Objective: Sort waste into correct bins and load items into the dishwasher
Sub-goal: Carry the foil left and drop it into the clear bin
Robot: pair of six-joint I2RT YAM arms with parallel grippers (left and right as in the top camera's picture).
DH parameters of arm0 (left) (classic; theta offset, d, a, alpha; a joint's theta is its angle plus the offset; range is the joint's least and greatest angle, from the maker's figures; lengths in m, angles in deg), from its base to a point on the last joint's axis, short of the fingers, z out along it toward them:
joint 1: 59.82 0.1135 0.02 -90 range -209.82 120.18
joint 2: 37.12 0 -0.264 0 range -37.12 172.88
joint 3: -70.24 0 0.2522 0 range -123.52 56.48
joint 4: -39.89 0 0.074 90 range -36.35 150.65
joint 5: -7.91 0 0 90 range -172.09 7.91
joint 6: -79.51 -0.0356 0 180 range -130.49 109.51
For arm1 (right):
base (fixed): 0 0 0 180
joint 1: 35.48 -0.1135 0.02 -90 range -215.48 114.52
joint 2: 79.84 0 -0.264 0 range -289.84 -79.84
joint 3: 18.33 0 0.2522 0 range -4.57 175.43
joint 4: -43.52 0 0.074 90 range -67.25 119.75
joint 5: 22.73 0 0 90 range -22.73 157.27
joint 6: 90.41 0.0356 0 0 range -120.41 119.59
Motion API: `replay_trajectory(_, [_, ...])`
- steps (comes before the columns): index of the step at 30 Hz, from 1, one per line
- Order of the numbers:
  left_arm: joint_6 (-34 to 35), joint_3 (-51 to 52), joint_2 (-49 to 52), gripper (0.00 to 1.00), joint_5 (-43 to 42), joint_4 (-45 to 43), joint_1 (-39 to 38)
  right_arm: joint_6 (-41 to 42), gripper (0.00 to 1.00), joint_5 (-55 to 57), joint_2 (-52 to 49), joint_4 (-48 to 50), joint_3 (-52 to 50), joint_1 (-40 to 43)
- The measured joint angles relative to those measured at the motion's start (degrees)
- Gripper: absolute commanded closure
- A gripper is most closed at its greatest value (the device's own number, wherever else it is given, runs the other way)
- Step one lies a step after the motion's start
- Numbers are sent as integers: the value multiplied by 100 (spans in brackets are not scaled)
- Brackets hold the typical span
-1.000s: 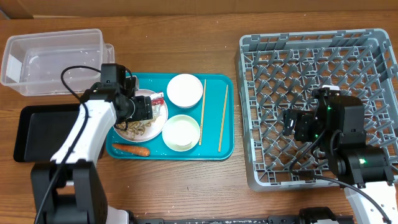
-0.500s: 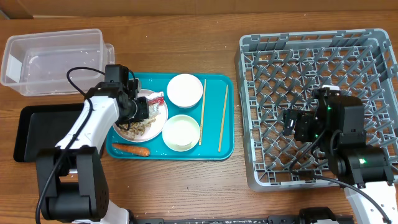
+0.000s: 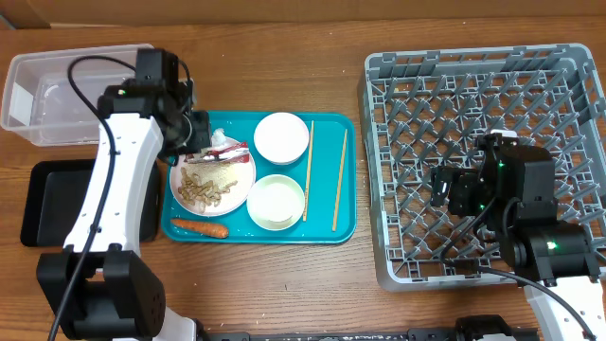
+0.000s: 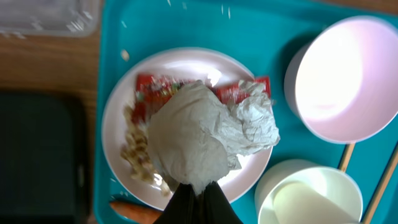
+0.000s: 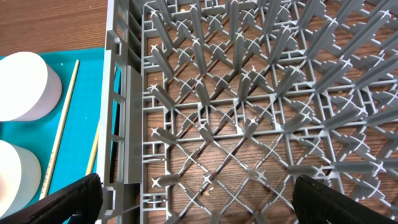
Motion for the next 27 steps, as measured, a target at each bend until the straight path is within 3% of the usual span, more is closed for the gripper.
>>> replay_trajectory(3, [0,-273,-4,96,243,-79,87,-2,0,2,0,2,0,-2])
replay_trajectory(19, [358,-420,118,96,686,-2247,1580,0,0,-2,0,2,0,0])
replay_trajectory(21, [378,-426,271,85,695,-2413,1655,-2,0,0,0,2,0,-2])
replay_trajectory(24, [404,-428,566,53,710,-2632,1711,-2,0,-2,0,0,0,-2])
replay_trajectory(27, [446,-428,763,43,710,-2702,1731,-2,0,0,0,0,0,-2])
